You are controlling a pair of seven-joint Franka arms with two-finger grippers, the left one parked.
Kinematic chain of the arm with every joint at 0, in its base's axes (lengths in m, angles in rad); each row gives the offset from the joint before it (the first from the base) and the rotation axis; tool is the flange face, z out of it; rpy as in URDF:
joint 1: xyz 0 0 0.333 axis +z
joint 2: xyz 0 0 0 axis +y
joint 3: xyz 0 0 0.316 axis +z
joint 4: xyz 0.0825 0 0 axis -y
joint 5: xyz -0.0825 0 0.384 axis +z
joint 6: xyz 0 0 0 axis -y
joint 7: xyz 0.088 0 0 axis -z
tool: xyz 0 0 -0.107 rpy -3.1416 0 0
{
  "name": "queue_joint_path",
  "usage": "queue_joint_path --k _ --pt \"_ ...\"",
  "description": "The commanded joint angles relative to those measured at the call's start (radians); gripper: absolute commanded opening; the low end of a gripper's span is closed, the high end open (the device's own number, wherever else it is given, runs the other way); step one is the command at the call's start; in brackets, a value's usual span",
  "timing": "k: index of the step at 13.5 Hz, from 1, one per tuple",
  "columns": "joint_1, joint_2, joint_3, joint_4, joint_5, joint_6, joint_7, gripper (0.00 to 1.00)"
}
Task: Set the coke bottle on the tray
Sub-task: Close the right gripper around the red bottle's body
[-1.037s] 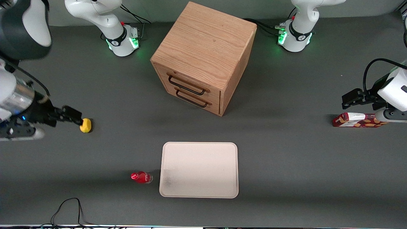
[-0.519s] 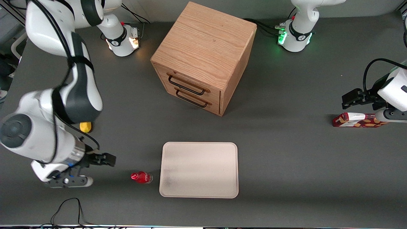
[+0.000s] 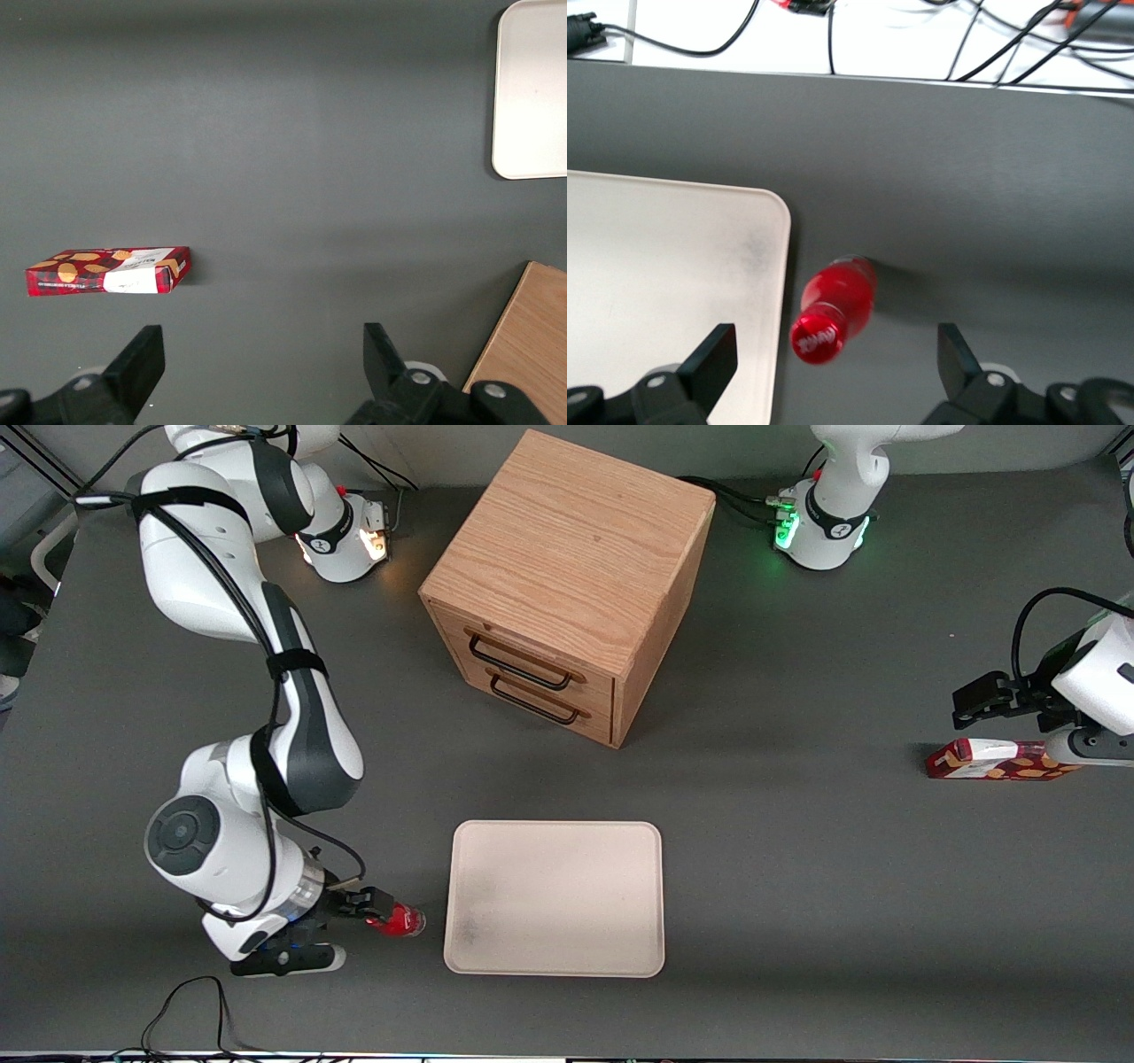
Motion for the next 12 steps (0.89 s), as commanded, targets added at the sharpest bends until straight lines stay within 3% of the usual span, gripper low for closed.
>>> queue_joint_path --k 1,4,7,12 --pt "-0.002 0.049 0.016 0.042 0.015 0.039 0.021 0.99" --pt "-0.001 0.062 0.016 0.027 0.015 0.05 0.021 0.95" --pt "-0.001 0.051 0.017 0.002 0.022 0.047 0.022 0.81" --pt "-0.001 0.049 0.02 -0.004 0.041 0.035 0.021 0.38"
